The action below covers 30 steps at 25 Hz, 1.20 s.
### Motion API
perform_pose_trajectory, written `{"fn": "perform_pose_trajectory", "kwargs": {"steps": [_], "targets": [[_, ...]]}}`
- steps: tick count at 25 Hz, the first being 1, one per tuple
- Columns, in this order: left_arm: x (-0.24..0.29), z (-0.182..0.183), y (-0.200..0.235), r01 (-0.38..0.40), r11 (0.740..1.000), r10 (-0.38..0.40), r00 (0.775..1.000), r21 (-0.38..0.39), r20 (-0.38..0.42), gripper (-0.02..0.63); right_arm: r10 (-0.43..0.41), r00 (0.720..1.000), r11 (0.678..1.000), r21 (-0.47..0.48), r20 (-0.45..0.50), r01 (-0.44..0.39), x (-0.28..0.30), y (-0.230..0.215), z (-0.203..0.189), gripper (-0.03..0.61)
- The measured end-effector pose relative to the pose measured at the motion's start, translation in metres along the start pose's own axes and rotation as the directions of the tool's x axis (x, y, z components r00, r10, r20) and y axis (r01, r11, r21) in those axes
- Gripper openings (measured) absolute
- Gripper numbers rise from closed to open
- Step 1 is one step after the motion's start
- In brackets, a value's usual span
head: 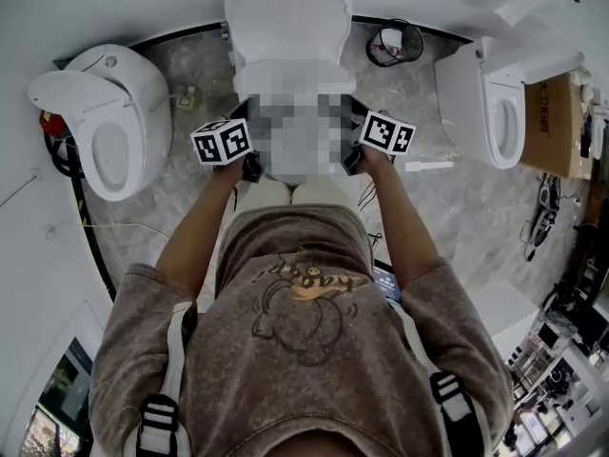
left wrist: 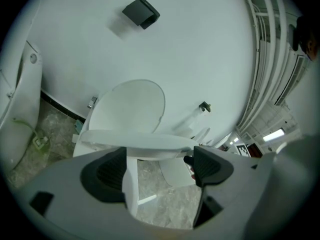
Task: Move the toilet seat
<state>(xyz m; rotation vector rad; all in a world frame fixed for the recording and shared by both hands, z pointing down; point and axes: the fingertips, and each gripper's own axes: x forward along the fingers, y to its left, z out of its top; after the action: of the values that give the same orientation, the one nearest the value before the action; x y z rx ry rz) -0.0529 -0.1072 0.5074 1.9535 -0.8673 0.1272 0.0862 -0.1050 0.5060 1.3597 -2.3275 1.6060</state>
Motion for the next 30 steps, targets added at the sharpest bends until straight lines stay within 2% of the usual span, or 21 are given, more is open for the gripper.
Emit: {"fn": "perform_pose_trajectory", "kwargs": {"steps": [13,30], "targets": [[0.013,0.028,0.0,-0.021,1.0,0.022,0.998,-0.015,0.058,0.426,0.041,0.999,0.999,0.016,0.003,-0.041,0.01,0.0,0.024,0.396],[0.035,0.054,-0.004,-0.02,0.999,0.019,0.998,0.027,0.052,0.423,0.079,0.997,0.996,0.03,0.004,-0.08,0.029,0.003,0.054,0.399]]}}
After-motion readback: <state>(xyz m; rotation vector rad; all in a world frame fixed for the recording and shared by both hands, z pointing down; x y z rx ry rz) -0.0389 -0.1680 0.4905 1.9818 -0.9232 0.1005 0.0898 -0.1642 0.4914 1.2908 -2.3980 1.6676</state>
